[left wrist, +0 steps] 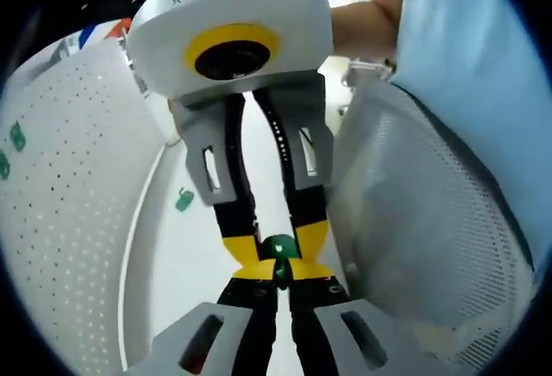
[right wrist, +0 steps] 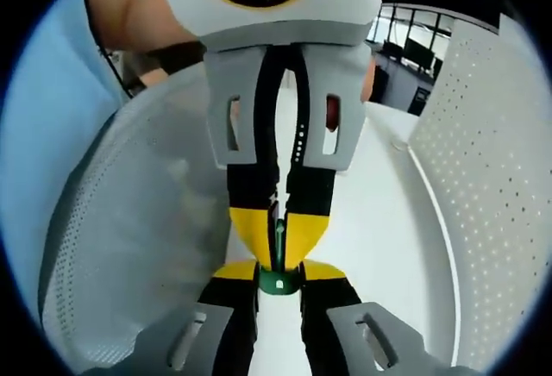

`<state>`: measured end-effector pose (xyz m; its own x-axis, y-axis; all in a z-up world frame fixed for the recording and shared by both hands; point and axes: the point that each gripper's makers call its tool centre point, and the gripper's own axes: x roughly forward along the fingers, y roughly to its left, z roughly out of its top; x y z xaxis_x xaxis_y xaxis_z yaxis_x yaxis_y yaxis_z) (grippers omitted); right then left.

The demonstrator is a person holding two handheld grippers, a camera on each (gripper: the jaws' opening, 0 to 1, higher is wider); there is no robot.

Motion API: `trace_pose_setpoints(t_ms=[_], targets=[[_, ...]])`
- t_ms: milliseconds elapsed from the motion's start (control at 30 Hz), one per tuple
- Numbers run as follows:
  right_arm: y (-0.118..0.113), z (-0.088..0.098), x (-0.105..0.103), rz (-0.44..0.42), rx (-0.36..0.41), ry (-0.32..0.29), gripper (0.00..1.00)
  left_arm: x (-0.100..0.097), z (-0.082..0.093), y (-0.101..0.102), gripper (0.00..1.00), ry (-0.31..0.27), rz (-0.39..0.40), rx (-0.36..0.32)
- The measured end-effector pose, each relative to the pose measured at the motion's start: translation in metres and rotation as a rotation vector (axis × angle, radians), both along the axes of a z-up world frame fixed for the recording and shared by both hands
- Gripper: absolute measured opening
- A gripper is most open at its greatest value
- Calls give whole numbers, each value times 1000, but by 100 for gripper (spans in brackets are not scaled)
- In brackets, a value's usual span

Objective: Insert the hook assembly into the mounting plate slot until the hook locks in place.

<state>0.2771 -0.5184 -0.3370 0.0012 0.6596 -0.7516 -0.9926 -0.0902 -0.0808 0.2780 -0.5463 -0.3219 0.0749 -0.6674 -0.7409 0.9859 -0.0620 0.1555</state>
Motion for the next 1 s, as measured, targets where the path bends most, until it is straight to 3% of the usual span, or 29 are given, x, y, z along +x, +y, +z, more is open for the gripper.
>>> trace_pose_setpoints(t_ms=[533, 1000], targets=[[2, 8, 6, -17, 43, -17, 17, 6, 6, 1, 3, -16, 27, -26], [1, 15, 14, -41, 88, -48, 20, 14, 16, 7, 3, -32, 85, -88]])
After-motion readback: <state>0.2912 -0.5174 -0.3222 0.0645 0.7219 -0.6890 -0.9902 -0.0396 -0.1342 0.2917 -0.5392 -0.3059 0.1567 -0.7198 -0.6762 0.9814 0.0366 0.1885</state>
